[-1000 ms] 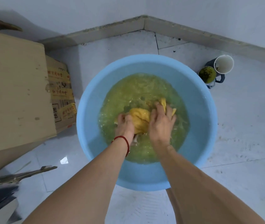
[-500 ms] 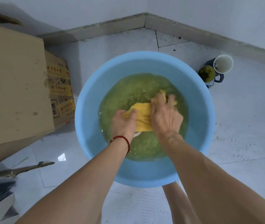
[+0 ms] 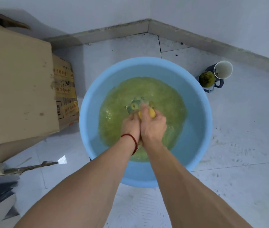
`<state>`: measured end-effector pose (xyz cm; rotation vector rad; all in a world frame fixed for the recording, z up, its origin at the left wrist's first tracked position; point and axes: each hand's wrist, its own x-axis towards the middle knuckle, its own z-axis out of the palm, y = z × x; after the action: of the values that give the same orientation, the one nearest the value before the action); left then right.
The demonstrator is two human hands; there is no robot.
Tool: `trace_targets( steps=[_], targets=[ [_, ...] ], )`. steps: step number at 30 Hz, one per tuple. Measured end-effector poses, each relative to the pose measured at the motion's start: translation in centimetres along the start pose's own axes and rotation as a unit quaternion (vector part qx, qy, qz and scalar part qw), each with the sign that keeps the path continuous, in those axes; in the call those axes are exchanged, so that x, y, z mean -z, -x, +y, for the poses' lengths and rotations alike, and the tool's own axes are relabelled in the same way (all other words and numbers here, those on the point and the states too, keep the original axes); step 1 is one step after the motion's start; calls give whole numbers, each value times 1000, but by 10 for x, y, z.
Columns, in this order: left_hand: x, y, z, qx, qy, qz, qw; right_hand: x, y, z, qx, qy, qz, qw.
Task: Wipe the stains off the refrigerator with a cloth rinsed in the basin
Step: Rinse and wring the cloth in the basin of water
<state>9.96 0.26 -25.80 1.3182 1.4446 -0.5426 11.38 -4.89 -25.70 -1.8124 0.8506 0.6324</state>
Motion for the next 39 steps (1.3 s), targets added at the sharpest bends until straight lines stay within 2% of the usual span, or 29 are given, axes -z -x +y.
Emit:
trace_targets(
  steps=[4, 8, 11, 13, 15, 17, 19, 20, 21, 23, 25, 28, 29, 31, 33, 35, 37, 39],
  targets=[
    [7, 37, 11, -84, -113, 29, 990, 27, 2, -23, 23, 119, -28, 992],
    [26, 78, 29, -96, -85, -5, 992, 51, 0, -32, 18, 223, -80, 971],
    [53, 108, 46, -123, -38, -80, 988, 84, 9, -45, 4, 260, -149, 954],
    [71, 129, 56, -162, -42, -138, 976, 113, 27, -50, 66, 267, -143, 951],
    [79, 150, 67, -186, -55, -185, 963, 140, 43, -55, 177, 262, -115, 942],
    [80, 168, 77, -192, -54, -207, 958, 155, 58, -55, 246, 226, -190, 923],
    [79, 184, 86, -193, -51, -223, 954, 156, 80, -61, 280, 218, -286, 890],
    [80, 193, 92, -186, -43, -237, 953, 153, 93, -65, 294, 193, -309, 884],
    [83, 199, 97, -170, -31, -256, 951, 148, 103, -69, 287, 152, -308, 894],
    [94, 209, 104, -144, 4, -294, 945, 141, 113, -83, 263, 102, -255, 925],
    [110, 213, 109, -151, 27, -293, 944, 142, 108, -95, 280, 154, -201, 926],
    [135, 210, 105, -191, 13, -231, 954, 152, 105, -113, 299, 236, -176, 908],
    [141, 208, 102, -198, 0, -226, 954, 156, 106, -117, 297, 230, -185, 908],
    [148, 202, 92, -228, -104, -223, 942, 166, 112, -125, 296, 211, -211, 907],
    [144, 197, 81, -250, -249, -221, 909, 171, 116, -129, 278, 201, -235, 910],
    [133, 199, 72, -280, -330, -227, 873, 174, 123, -133, 217, 149, -271, 926],
    [120, 198, 67, -316, -322, -228, 863, 177, 134, -137, 162, 104, -313, 930],
    [112, 192, 69, -337, -274, -253, 864, 184, 145, -141, 118, 46, -378, 917]
  ],
)
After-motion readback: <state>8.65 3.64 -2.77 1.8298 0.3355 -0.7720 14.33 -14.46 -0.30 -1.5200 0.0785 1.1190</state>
